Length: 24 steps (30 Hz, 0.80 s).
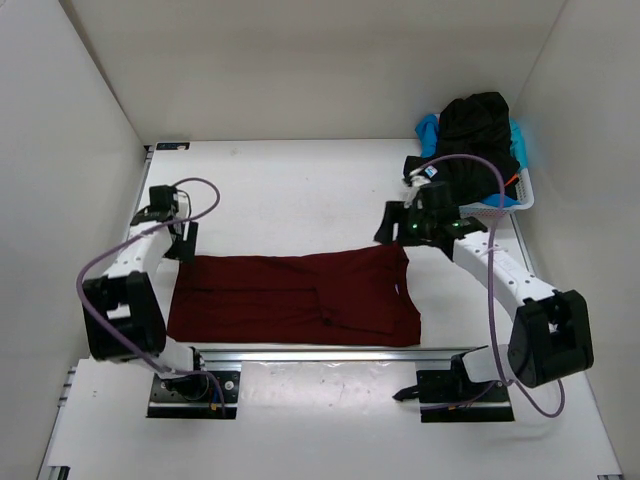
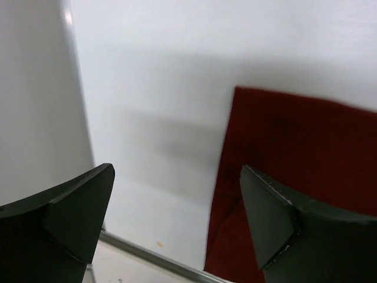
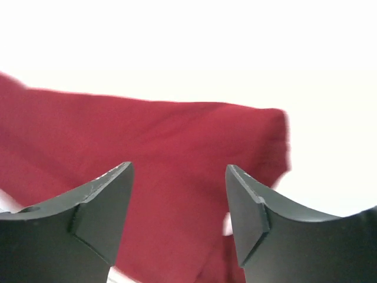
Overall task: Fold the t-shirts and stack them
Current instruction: Rotate the tshirt 90 degrees
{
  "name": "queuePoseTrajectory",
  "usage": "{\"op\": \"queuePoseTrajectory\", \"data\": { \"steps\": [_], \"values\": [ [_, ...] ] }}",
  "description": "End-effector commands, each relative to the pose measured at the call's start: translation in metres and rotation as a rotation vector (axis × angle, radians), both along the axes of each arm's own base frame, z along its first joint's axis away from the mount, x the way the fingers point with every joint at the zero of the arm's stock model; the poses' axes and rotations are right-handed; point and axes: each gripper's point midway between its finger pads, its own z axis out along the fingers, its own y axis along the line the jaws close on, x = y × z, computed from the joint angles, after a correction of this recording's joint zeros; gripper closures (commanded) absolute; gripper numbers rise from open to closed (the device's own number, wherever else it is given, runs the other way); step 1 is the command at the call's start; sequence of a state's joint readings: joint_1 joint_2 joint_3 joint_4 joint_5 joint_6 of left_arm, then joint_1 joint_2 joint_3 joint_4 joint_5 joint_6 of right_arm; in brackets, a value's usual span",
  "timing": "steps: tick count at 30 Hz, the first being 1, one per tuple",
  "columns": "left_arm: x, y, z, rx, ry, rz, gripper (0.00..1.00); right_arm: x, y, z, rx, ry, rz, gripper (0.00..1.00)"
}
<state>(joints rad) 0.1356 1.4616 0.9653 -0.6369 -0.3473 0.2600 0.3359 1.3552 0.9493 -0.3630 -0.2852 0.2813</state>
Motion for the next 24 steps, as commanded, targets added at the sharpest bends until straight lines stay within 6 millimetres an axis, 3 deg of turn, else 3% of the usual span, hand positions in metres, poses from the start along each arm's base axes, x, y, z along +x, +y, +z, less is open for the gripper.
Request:
{"op": "queuePoseTrajectory", "data": {
  "steps": [1,3,5,9,10,11,12,16,19,20,24],
  "values": [
    [0.015,-0.026,-0.010,-0.128,0.031,-0.010,0.01,0.032,-0.047,-0.020,-0.047,0.021,-0.235,0.38],
    [0.023,-0.021,-0.015,-0.157,0.046,0.033,0.01,0.043,-0.063,-0.029,-0.064,0.052,-0.276,0.38],
    [0.030,-0.017,-0.032,-0.227,0.091,0.059,0.01,0.047,-0.067,-0.041,-0.112,0.075,-0.261,0.36],
    [0.039,-0.021,-0.040,-0.291,0.127,0.059,0.01,0.056,-0.067,-0.061,-0.108,0.109,-0.261,0.27],
    [0.041,-0.022,-0.043,-0.295,0.125,0.055,0.01,0.059,-0.066,-0.060,-0.103,0.097,-0.258,0.10],
    [0.042,-0.023,-0.044,-0.301,0.120,0.051,0.01,0.056,-0.065,-0.067,-0.104,0.111,-0.255,0.01],
    [0.044,-0.025,-0.042,-0.318,0.109,0.048,0.01,0.060,-0.065,-0.065,-0.097,0.092,-0.247,0.00],
    [0.050,-0.038,-0.044,-0.400,0.120,0.025,0.02,0.059,-0.067,-0.078,-0.096,0.126,-0.246,0.01],
    [0.043,-0.039,-0.052,-0.441,0.142,0.037,0.07,0.054,-0.065,-0.092,-0.095,0.166,-0.234,0.01],
    [0.042,-0.041,-0.053,-0.447,0.141,0.028,0.10,0.057,-0.066,-0.093,-0.095,0.164,-0.235,0.05],
    [0.031,-0.049,-0.063,-0.446,0.183,-0.008,0.40,0.056,-0.071,-0.099,-0.060,0.213,-0.248,0.38]
  ]
}}
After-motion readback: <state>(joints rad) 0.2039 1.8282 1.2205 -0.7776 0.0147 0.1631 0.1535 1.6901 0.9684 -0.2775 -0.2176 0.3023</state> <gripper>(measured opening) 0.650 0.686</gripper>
